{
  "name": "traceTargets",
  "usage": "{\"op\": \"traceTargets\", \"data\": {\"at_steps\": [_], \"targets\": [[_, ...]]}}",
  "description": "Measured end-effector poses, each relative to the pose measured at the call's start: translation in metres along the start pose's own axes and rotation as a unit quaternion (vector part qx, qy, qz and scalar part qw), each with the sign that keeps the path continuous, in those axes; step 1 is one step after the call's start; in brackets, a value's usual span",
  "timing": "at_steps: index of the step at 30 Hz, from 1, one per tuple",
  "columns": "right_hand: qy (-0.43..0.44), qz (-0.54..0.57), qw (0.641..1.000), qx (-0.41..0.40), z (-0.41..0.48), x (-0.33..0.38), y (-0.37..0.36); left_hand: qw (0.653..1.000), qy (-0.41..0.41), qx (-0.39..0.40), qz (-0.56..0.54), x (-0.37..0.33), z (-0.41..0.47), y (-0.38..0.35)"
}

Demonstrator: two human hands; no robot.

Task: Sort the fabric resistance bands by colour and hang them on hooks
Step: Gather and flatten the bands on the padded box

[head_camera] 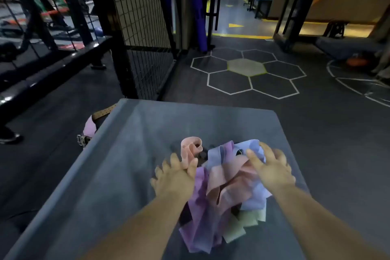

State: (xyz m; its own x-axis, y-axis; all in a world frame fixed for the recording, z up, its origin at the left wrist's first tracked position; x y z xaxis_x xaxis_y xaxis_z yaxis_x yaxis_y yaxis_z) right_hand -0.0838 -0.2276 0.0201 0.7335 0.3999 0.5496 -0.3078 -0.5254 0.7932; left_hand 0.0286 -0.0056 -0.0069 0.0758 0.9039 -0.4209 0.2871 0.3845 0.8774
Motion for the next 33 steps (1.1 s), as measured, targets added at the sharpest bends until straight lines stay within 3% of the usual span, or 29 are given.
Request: {"op": "traceTargets", "data": {"at_steps": [4,8,13,19,25,33], "targets": [[-0.036,0.029,0.999,0.000,0.022,-0.021,-0.020,0.998,-0.015,-0.009,-0.053,0.005,0.015,-0.026],[-0.003,0.015,1.000,-0.001,0.030,-0.029,-0.046,0.989,-0.075,-0.072,-0.108,0.001,0.016,-0.042],[0.077,0.087,0.993,-0.027,0.024,-0.018,-0.065,0.977,-0.116,-0.028,-0.175,-0.017,0.009,-0.059],[0.125,0.197,0.972,-0.023,0.011,-0.009,-0.080,0.919,-0.158,0.029,-0.359,-0.034,-0.005,-0.078],[0.145,0.297,0.943,-0.040,-0.016,-0.008,-0.077,0.833,-0.197,0.048,-0.516,-0.047,-0.037,-0.067],[0.168,0.389,0.904,-0.058,-0.096,-0.004,-0.044,0.824,-0.243,-0.003,-0.511,-0.037,-0.116,-0.017]]}}
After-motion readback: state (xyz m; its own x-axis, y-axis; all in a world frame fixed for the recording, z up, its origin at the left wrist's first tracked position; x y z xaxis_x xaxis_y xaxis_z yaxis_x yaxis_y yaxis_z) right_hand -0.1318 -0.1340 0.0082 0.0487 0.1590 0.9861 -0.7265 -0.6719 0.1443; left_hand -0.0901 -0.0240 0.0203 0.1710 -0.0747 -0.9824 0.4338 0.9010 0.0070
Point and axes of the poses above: each hand's wrist, its own z-axis towards the middle knuckle, its own y-axis out of the back of the hand, x = y × z, the point moved 3 cm from there along z, towards the middle knuckle
